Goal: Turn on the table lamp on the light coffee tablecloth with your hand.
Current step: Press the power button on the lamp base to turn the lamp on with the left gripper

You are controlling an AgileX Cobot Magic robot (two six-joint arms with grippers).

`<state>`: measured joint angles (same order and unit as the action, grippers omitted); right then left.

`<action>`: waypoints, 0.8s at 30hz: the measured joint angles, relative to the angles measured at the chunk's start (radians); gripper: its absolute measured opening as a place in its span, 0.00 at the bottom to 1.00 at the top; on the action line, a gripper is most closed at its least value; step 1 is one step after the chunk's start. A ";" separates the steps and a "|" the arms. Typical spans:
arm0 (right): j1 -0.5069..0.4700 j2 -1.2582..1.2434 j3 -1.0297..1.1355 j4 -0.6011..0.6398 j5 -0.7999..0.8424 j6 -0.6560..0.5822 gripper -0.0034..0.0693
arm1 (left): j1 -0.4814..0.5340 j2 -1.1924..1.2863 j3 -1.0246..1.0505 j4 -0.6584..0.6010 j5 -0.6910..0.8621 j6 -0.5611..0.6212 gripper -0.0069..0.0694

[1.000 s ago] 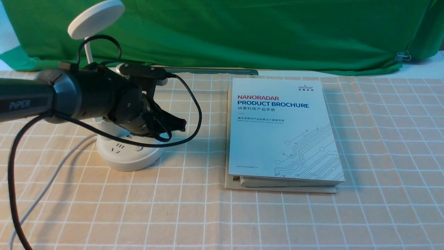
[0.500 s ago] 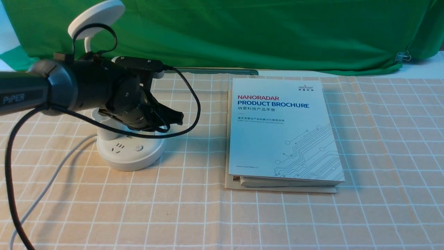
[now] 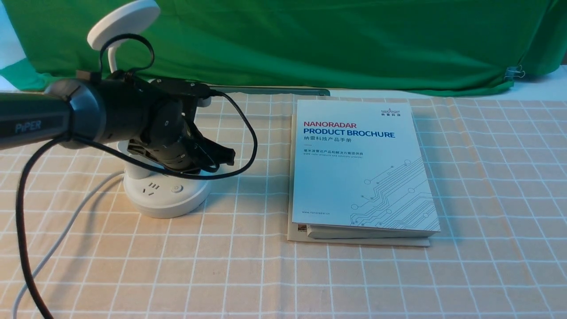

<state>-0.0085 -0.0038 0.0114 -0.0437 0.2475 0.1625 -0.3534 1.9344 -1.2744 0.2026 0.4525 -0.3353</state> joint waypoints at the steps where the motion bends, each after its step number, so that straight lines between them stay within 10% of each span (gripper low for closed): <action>1: 0.000 0.000 0.000 0.000 0.000 0.000 0.38 | 0.000 0.001 0.000 0.000 0.000 0.000 0.09; 15: 0.000 0.000 0.000 0.000 0.000 0.000 0.38 | 0.000 -0.018 -0.003 -0.075 0.027 0.015 0.09; 24: 0.000 0.000 0.000 0.000 0.000 0.000 0.38 | -0.001 -0.345 0.139 -0.565 0.039 0.398 0.09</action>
<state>-0.0085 -0.0038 0.0114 -0.0437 0.2475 0.1625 -0.3542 1.5896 -1.1352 -0.3620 0.4911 0.0627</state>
